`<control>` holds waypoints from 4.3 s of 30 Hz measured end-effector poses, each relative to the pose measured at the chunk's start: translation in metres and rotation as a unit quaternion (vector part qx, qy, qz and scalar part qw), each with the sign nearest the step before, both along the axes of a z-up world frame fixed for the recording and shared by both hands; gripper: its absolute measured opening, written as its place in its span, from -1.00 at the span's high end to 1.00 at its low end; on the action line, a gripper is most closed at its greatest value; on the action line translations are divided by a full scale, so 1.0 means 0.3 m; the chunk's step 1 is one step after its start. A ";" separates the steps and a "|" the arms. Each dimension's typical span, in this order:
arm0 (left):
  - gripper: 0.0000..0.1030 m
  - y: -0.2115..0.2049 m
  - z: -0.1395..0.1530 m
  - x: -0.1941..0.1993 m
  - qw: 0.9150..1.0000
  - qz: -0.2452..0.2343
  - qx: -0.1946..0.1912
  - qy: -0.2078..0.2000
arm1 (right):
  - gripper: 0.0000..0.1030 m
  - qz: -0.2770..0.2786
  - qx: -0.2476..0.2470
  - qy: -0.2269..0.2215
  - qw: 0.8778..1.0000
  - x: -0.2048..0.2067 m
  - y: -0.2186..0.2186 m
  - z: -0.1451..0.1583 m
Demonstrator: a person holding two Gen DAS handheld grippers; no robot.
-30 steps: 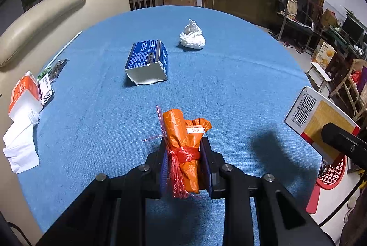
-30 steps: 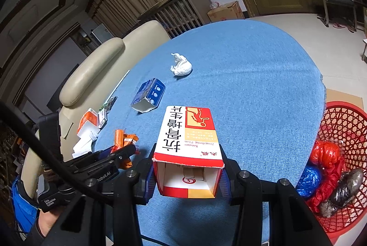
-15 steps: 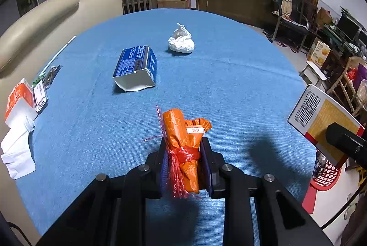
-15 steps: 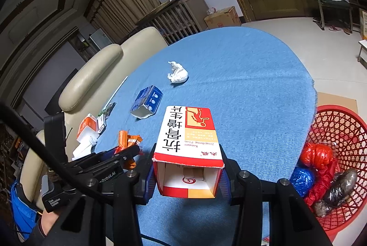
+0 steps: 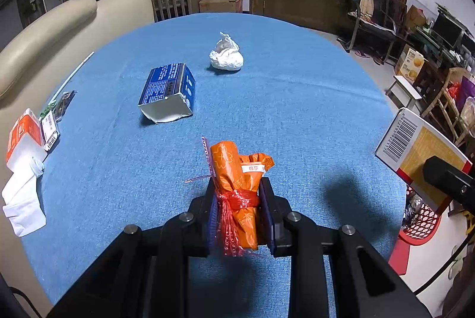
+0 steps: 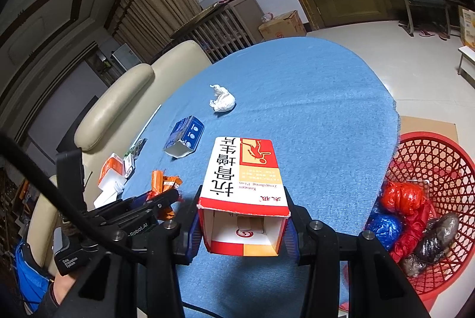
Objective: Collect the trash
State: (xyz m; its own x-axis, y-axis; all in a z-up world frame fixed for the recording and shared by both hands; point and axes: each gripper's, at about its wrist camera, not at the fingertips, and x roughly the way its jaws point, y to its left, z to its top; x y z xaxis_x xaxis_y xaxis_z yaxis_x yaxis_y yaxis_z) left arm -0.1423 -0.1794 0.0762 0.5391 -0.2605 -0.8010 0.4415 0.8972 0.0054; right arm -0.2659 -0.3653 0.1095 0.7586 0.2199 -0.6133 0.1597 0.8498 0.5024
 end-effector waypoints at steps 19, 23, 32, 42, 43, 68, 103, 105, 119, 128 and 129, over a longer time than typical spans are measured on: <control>0.47 -0.147 0.014 -0.036 0.999 -0.044 0.004 -0.007 | 0.06 -0.047 0.005 0.000 0.999 -0.088 -0.117 0.000; 0.47 -0.193 0.021 -0.048 0.998 -0.059 0.006 -0.010 | 0.06 -0.064 0.004 -0.002 0.998 -0.120 -0.156 0.004; 0.47 -0.300 0.034 -0.088 0.996 -0.093 0.005 -0.015 | 0.06 -0.100 0.004 -0.001 0.995 -0.188 -0.233 0.003; 0.47 -0.395 0.037 -0.131 0.992 -0.125 0.009 -0.017 | 0.06 -0.144 0.001 0.002 0.990 -0.276 -0.337 -0.002; 0.47 -0.401 0.037 -0.136 0.992 -0.127 0.009 -0.017 | 0.06 -0.146 0.001 0.003 0.989 -0.280 -0.344 -0.005; 0.47 -0.623 0.026 -0.271 0.978 -0.209 0.012 -0.010 | 0.06 -0.228 -0.008 0.021 0.974 -0.413 -0.548 -0.072; 0.43 -0.924 -0.102 -0.372 0.954 -0.290 0.034 0.067 | -0.33 -0.298 0.028 0.020 0.954 -0.519 -0.734 -0.078; -0.10 -0.934 -0.116 -0.373 0.952 -0.294 0.037 0.083 | -0.33 -0.300 0.027 0.018 0.954 -0.518 -0.735 -0.071; -0.50 -0.796 -0.057 -0.338 0.965 -0.250 0.014 0.074 | -0.33 -0.285 0.016 0.016 0.958 -0.485 -0.667 -0.028; -0.50 -0.562 -0.047 -0.244 0.980 -0.186 -0.002 0.065 | -0.33 -0.238 -0.001 0.012 0.971 -0.385 -0.524 0.013; -0.50 -0.519 -0.051 -0.220 0.983 -0.170 -0.004 0.065 | -0.33 -0.229 -0.004 0.014 0.973 -0.367 -0.500 0.017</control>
